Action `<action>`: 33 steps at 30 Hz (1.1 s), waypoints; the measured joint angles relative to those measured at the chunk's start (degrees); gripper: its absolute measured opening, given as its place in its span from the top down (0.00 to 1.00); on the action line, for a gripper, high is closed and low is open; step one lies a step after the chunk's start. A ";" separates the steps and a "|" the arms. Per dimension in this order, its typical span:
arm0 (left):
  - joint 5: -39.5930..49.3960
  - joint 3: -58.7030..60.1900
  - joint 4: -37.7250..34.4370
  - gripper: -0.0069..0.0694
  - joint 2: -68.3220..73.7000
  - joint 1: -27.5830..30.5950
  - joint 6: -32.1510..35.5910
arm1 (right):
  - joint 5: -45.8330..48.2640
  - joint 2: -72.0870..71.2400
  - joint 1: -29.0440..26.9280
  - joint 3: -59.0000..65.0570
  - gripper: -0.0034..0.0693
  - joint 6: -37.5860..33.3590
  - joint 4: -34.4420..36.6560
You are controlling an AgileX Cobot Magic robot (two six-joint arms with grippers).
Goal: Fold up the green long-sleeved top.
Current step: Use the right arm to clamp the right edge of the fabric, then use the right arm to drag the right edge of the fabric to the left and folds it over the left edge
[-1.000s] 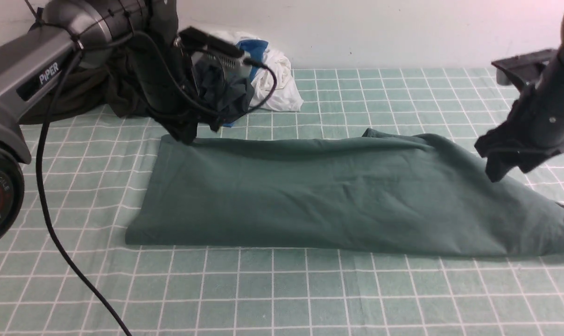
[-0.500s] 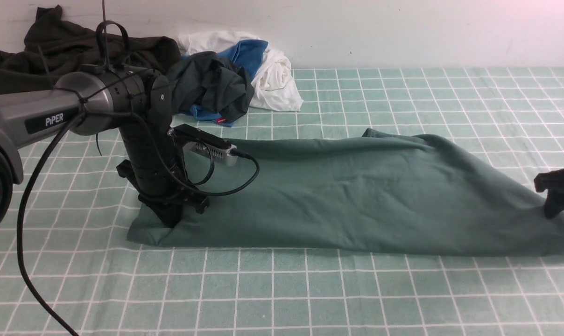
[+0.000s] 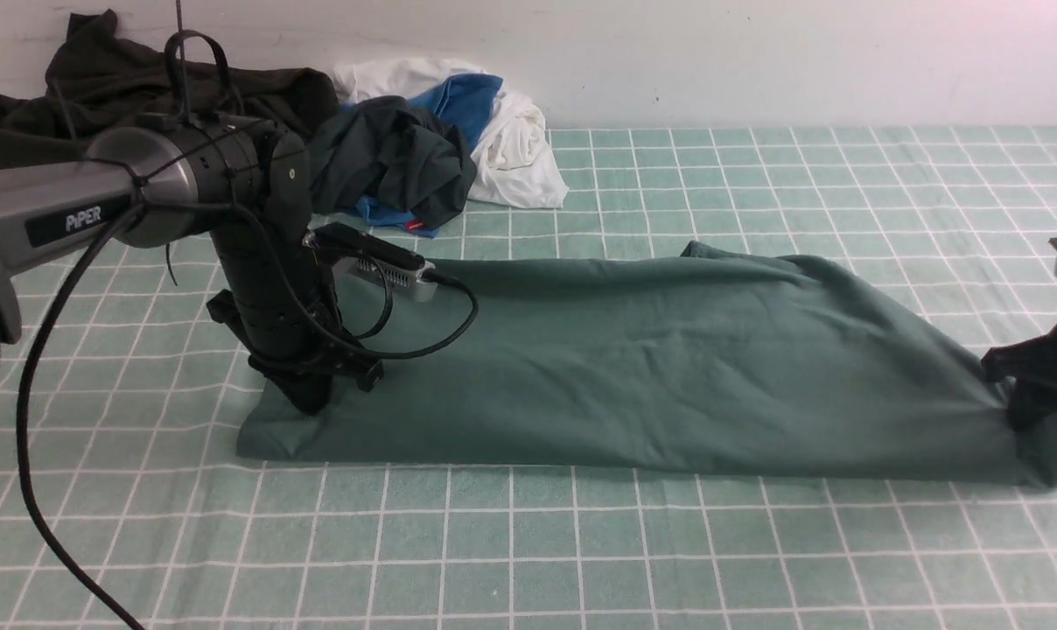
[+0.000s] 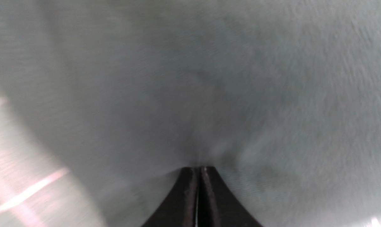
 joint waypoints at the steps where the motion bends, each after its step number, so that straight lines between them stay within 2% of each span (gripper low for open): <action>1: 0.16 0.05 0.00 0.91 -1.65 0.00 0.00 | 0.43 -0.60 0.00 0.06 0.75 -0.35 -0.52; 3: 1.87 0.05 0.36 0.91 -8.15 0.05 -0.06 | 1.48 -2.79 0.00 0.17 0.88 -0.82 -2.73; 4: 1.87 0.05 0.43 0.91 -8.15 0.05 -0.06 | 1.54 -3.10 0.00 0.17 0.88 -0.82 -2.73; 7: 6.88 0.05 2.80 0.91 -19.83 0.05 -1.99 | 2.90 -10.34 0.00 -0.66 0.88 0.19 -5.70; 12: 9.30 2.36 3.79 0.91 -31.40 0.05 -4.02 | 6.36 -18.51 2.71 -6.39 0.88 -1.07 -2.81; 15: 9.99 8.72 2.14 0.91 -41.92 0.05 -4.19 | 9.63 -21.60 11.07 -13.46 0.88 -5.45 2.60; 16: 9.99 9.16 2.04 0.91 -42.52 0.05 -4.19 | 9.76 -21.57 11.70 -13.87 0.88 -5.62 2.60; 20: 9.63 19.94 1.88 0.91 -57.03 0.05 -4.19 | 10.78 -18.78 27.73 -21.53 0.88 -7.86 7.65; 21: 9.46 20.90 1.88 0.91 -57.68 0.05 -4.19 | 10.78 -18.16 28.45 -22.18 0.88 -7.90 7.85; 22: 8.93 23.74 1.88 0.91 -61.55 0.05 -4.20 | 10.66 -16.01 33.30 -24.17 0.88 -8.02 8.23; 23: 8.74 24.65 1.88 0.91 -63.47 0.05 -4.20 | 10.51 -15.20 34.56 -24.80 0.88 -7.99 8.31; 24: 8.31 28.88 1.88 0.91 -68.92 0.05 -4.26 | 9.83 -11.00 39.82 -28.14 0.88 -8.04 8.70; 25: 8.16 30.82 1.88 0.91 -71.73 0.05 -4.26 | 9.20 -8.44 42.28 -29.81 0.88 -8.04 8.83; 29: 8.15 37.14 1.88 0.91 -81.02 0.05 -5.66 | 5.21 2.11 48.90 -36.10 0.88 -6.80 9.00; 33: 8.64 41.61 1.88 0.91 -86.29 0.05 -7.95 | 3.09 9.73 51.67 -41.05 0.86 -5.87 9.08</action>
